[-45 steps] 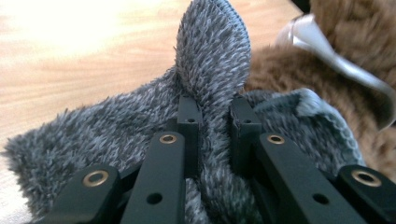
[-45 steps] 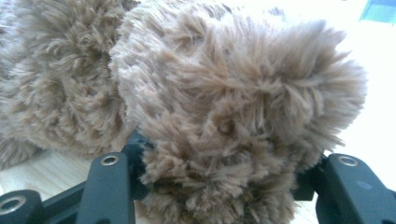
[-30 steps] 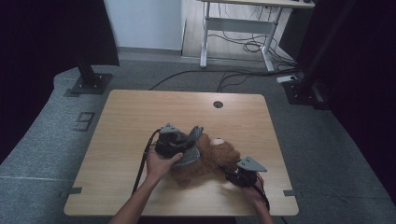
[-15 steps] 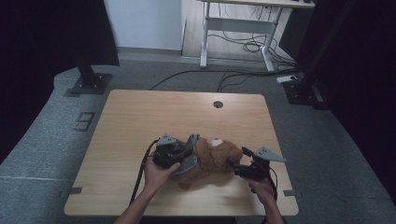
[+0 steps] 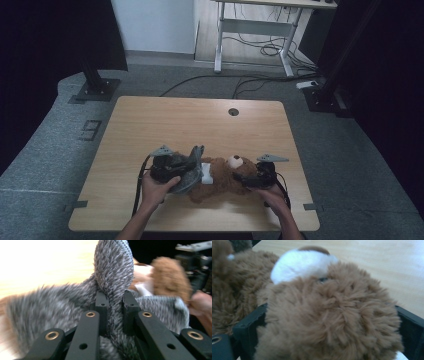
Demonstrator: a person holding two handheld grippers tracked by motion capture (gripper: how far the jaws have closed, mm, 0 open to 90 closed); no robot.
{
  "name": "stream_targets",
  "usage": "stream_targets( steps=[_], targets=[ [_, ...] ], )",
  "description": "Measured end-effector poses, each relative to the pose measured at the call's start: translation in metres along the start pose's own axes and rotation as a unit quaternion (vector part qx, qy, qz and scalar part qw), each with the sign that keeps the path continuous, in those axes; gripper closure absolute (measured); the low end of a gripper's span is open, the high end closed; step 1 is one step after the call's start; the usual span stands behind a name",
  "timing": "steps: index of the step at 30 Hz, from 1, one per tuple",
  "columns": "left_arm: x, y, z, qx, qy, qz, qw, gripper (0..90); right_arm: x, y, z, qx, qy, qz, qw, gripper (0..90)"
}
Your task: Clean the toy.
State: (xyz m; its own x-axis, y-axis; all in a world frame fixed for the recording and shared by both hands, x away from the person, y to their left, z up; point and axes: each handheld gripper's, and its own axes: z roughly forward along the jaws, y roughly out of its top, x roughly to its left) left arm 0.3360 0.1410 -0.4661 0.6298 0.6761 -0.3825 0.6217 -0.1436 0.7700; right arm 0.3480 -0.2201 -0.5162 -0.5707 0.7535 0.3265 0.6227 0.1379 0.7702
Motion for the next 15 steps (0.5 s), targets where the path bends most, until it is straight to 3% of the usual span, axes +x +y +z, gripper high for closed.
stream_targets(
  steps=[2, 5, 9, 15],
  targets=[
    [0.011, -0.006, -0.005, 0.0, 0.02, -0.013, 0.9997, 78.1, 0.002, -0.004, -0.002, 0.0, 0.001, -0.009, 1.0, 9.2],
    [0.022, -0.019, -0.004, 0.021, 0.017, -0.033, 0.9991, 78.1, 0.005, -0.009, -0.004, -0.003, -0.002, -0.015, 0.9999, 15.3],
    [0.015, -0.026, 0.006, 0.036, 0.013, -0.032, 0.9987, 78.3, 0.015, -0.015, -0.003, -0.018, -0.024, -0.032, 0.999, 26.7],
    [0.011, -0.023, 0.016, 0.025, 0.02, -0.04, 0.9987, 78.0, 0.021, -0.02, -0.004, -0.039, -0.039, -0.049, 0.9973, 37.0]
  ],
)
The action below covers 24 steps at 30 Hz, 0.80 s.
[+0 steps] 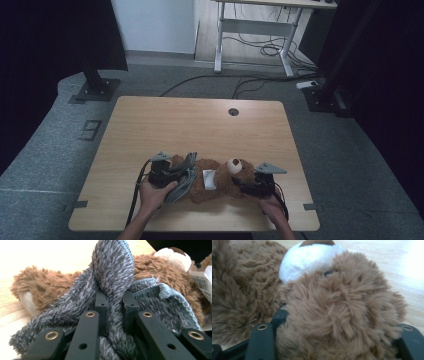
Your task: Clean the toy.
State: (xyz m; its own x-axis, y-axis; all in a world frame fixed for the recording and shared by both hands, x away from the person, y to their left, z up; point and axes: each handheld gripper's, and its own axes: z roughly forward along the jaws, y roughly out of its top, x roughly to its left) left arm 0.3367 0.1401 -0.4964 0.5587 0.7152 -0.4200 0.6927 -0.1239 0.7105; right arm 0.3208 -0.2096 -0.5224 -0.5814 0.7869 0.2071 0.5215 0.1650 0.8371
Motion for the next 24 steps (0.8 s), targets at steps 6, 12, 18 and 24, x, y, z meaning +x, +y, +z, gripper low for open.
stream_targets(
  steps=[6, 12, 18, 24],
  targets=[
    [0.004, 0.004, 0.007, -0.019, 0.01, -0.009, 0.9997, 78.0, 0.004, -0.001, 0.004, -0.027, -0.022, -0.006, 0.9994, 40.8],
    [0.014, 0.023, 0.018, -0.03, 0.024, -0.012, 0.9992, 78.0, 0.004, 0.006, 0.018, -0.057, -0.072, -0.03, 0.9954, 42.9],
    [0.03, 0.046, 0.031, -0.045, 0.037, -0.02, 0.9981, 77.8, -0.01, 0.012, 0.04, -0.106, -0.1, -0.027, 0.9889, 42.4],
    [0.018, 0.05, 0.015, -0.06, 0.035, 0.004, 0.9976, 77.7, -0.011, 0.007, 0.039, -0.11, -0.096, -0.037, 0.9886, 40.0]
  ],
)
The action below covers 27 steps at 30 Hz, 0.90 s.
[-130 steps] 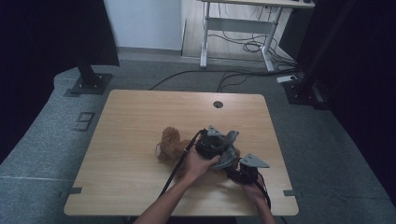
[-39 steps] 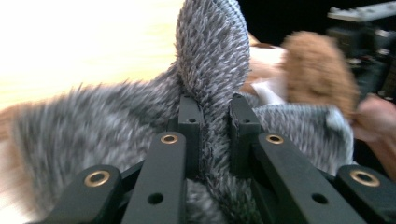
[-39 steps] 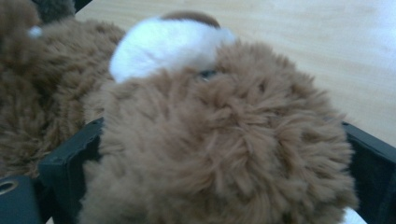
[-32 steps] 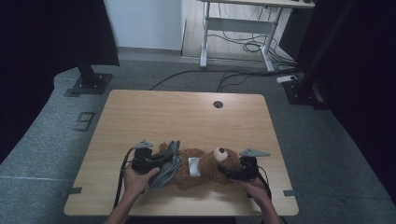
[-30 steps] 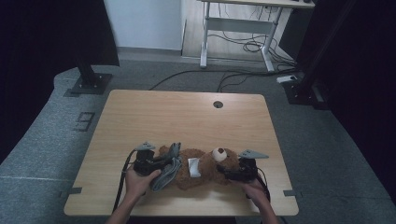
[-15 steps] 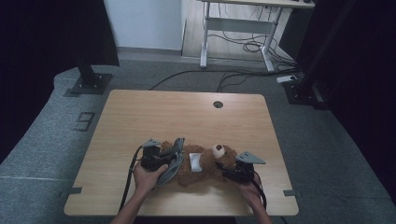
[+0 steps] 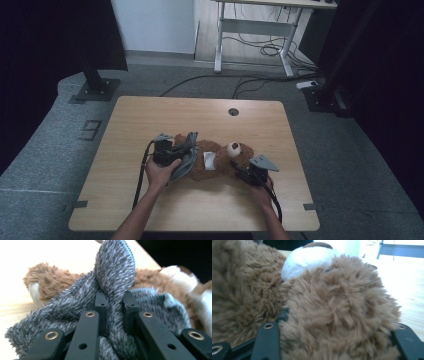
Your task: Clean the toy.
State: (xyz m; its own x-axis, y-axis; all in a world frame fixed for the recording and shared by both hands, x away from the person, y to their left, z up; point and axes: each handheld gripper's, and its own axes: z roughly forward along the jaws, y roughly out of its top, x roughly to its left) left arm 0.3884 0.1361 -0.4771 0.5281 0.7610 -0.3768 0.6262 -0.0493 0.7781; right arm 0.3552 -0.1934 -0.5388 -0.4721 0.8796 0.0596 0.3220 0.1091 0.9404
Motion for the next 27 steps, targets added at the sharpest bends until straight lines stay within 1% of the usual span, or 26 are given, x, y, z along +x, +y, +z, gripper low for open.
stream_targets(
  steps=[2, 4, 5, 6, 8, 9, 10, 11, 12, 14, 15, 17, 20, 22, 24, 26, 27],
  targets=[
    [-0.015, 0.004, -0.007, -0.012, -0.007, 0.022, 0.9997, 77.7, 0.002, -0.002, -0.004, 0.005, 0.0, -0.008, 1.0, 39.6],
    [-0.038, 0.008, -0.01, -0.017, -0.021, 0.052, 0.9983, 77.7, 0.005, -0.002, -0.007, 0.007, -0.005, -0.013, 0.9999, 39.4],
    [-0.051, 0.009, -0.01, -0.016, -0.029, 0.069, 0.997, 77.7, 0.007, -0.002, -0.008, 0.008, -0.006, -0.014, 0.9998, 39.3],
    [-0.069, 0.009, -0.006, -0.011, -0.036, 0.096, 0.9946, 77.7, 0.008, -0.002, -0.009, 0.008, -0.005, -0.012, 0.9999, 39.3],
    [-0.091, 0.008, 0.004, -0.002, -0.039, 0.129, 0.9908, 77.7, 0.01, -0.001, -0.01, 0.009, -0.002, -0.005, 0.9999, 39.2],
    [-0.099, 0.007, 0.009, 0.005, -0.04, 0.141, 0.9893, 77.7, 0.011, -0.001, -0.011, 0.01, -0.003, -0.005, 0.9999, 39.2],
    [-0.108, 0.005, 0.02, 0.019, -0.039, 0.154, 0.9872, 77.7, 0.012, -0.001, -0.011, 0.009, -0.004, -0.005, 0.9999, 39.2],
    [-0.113, 0.003, 0.029, 0.028, -0.037, 0.155, 0.9869, 77.6, 0.014, -0.001, -0.012, 0.008, -0.003, -0.008, 0.9999, 39.1],
    [-0.115, -0.001, 0.04, 0.039, -0.034, 0.15, 0.9873, 77.7, 0.014, -0.001, -0.013, 0.008, -0.003, -0.011, 0.9999, 38.7],
    [-0.114, -0.006, 0.049, 0.048, -0.029, 0.15, 0.9871, 77.7, 0.013, -0.003, -0.015, 0.01, 0.0, -0.009, 0.9999, 38.4],
    [-0.111, -0.009, 0.051, 0.046, -0.028, 0.148, 0.9875, 77.8, 0.011, -0.004, -0.015, 0.011, 0.002, -0.006, 0.9999, 38.1],
    [-0.103, -0.013, 0.048, 0.042, -0.035, 0.135, 0.9893, 78.1, 0.007, -0.005, -0.017, 0.011, 0.013, 0.003, 0.9999, 37.0],
    [-0.092, -0.015, 0.036, 0.03, -0.037, 0.124, 0.9912, 78.3, 0.008, -0.005, -0.018, 0.011, 0.018, -0.007, 0.9997, 36.3],
    [-0.085, -0.014, 0.025, 0.018, -0.035, 0.116, 0.9925, 78.2, 0.008, -0.005, -0.019, 0.012, 0.02, -0.011, 0.9997, 36.0],
    [-0.077, -0.011, 0.014, 0.006, -0.027, 0.112, 0.9934, 78.2, 0.007, -0.005, -0.019, 0.012, 0.023, -0.01, 0.9996, 35.8],
    [-0.065, -0.007, 0.004, -0.004, -0.019, 0.098, 0.995, 78.1, 0.006, -0.006, -0.02, 0.012, 0.028, -0.01, 0.9995, 35.7],
    [-0.06, -0.006, 0.001, -0.005, -0.016, 0.095, 0.9953, 78.1, 0.005, -0.006, -0.02, 0.011, 0.03, -0.01, 0.9994, 35.5]
  ],
)
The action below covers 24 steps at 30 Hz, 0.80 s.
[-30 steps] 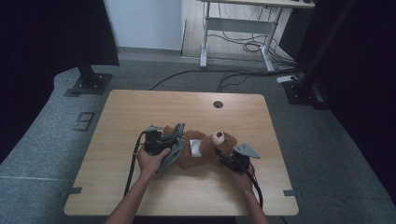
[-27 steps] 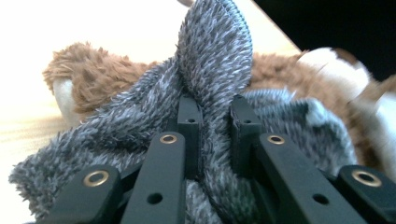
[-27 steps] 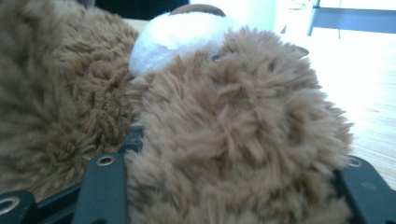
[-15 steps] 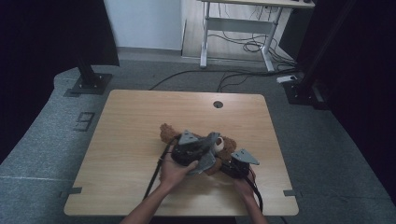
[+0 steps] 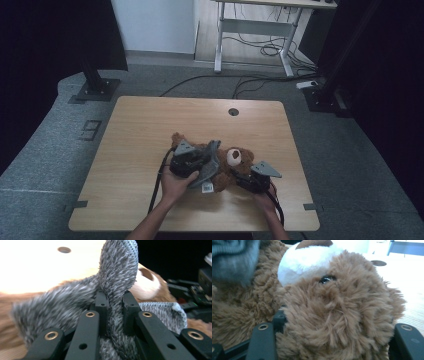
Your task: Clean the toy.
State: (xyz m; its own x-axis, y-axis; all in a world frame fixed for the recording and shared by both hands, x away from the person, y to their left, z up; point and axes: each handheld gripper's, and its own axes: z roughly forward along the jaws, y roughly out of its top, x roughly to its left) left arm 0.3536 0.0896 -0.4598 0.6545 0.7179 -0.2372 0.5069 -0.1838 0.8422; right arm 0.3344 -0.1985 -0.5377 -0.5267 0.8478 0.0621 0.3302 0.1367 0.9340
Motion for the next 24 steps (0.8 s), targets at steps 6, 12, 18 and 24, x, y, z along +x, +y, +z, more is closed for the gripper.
stream_targets(
  steps=[6, 12, 18, 24],
  targets=[
    [0.037, -0.007, -0.014, 0.012, 0.045, -0.027, 0.9986, 77.9, -0.001, -0.001, 0.0, 0.001, 0.004, 0.003, 1.0, 34.9],
    [0.066, -0.037, -0.009, 0.059, 0.06, -0.06, 0.9946, 78.0, 0.0, -0.002, 0.0, 0.001, 0.004, 0.003, 1.0, 34.5],
    [0.08, -0.061, -0.004, 0.106, 0.084, -0.072, 0.9882, 78.0, 0.001, -0.002, -0.001, 0.002, 0.003, 0.004, 1.0, 34.3],
    [0.069, -0.045, -0.03, 0.046, 0.075, -0.054, 0.9946, 78.2, 0.0, -0.003, -0.001, 0.002, 0.005, 0.009, 0.9999, 34.0]
  ],
)
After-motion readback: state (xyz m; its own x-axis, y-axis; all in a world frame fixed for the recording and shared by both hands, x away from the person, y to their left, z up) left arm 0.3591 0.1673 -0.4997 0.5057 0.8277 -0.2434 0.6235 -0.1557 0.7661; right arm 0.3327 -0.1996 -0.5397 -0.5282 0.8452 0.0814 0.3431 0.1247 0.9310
